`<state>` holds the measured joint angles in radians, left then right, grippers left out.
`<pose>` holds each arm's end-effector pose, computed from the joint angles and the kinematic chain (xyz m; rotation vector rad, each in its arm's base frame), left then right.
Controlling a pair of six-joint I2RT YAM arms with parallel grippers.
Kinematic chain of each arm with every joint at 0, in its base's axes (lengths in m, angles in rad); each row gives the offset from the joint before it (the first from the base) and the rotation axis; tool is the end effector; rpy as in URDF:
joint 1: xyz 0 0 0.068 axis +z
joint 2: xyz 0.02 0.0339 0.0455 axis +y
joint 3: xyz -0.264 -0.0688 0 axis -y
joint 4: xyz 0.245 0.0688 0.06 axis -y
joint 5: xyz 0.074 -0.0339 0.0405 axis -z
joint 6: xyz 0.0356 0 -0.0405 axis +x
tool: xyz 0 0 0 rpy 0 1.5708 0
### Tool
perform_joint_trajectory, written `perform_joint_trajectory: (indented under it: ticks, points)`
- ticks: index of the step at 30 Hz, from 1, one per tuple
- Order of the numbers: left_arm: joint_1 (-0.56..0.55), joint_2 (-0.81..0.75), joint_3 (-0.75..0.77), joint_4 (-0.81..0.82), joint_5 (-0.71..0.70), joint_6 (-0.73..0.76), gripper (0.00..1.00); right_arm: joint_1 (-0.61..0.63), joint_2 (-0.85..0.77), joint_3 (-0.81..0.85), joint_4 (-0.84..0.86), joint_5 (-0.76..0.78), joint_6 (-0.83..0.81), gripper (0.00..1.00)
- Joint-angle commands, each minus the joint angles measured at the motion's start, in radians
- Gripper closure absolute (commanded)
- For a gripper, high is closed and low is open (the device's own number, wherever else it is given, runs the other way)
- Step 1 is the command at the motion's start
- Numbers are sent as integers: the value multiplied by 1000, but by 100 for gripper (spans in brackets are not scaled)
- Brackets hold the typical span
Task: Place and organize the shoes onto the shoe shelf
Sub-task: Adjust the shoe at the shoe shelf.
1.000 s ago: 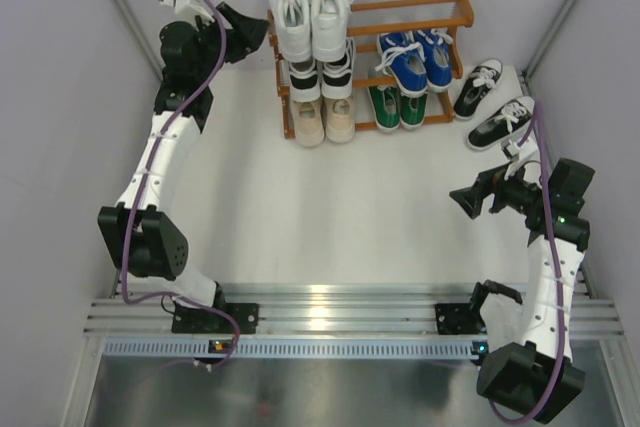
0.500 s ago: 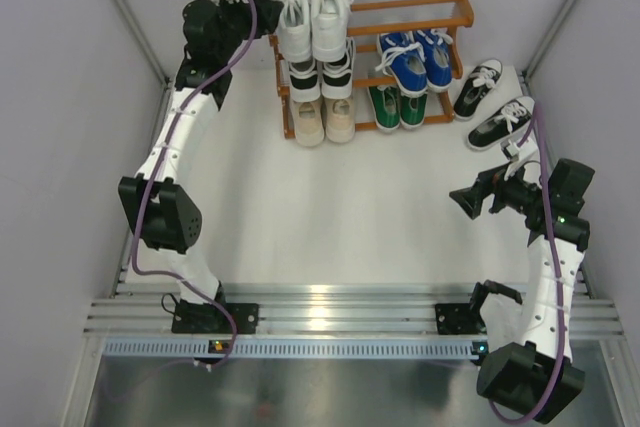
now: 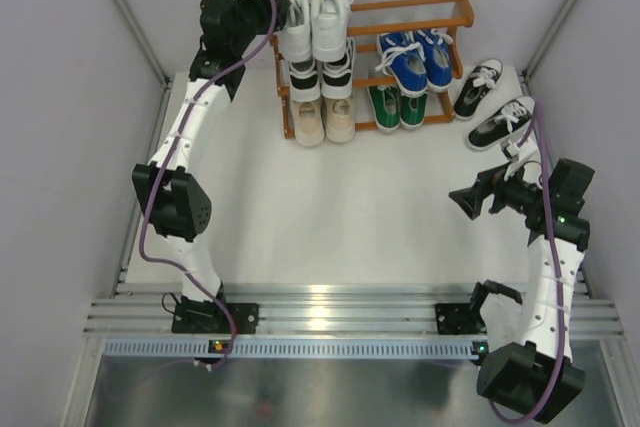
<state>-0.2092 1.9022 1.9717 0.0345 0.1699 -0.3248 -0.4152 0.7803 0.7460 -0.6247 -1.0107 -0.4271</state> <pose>0.4435 -0.1003 0.4513 0.0544 1.4920 -0.5573 0.1519 -0.0340 0.2939 -0.5201 1.8730 0.5712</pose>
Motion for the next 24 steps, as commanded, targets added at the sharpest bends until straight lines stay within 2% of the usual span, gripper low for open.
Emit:
perform_joint_trajectory:
  ticks: [1, 7, 14, 24]
  points:
    - [-1, 12, 55, -1, -7, 38, 52, -14, -1, 3, 3, -34, -29, 1]
    - [-7, 37, 93, -25, -7, 56, 58, -16, 0, 4, 2, -32, -29, 1]
    - [-7, 52, 121, -25, 16, 47, 79, -14, 1, 3, 2, -31, -30, 1]
    - [-9, 41, 148, -21, 39, 26, 89, -14, 5, 3, 3, -31, -30, 1]
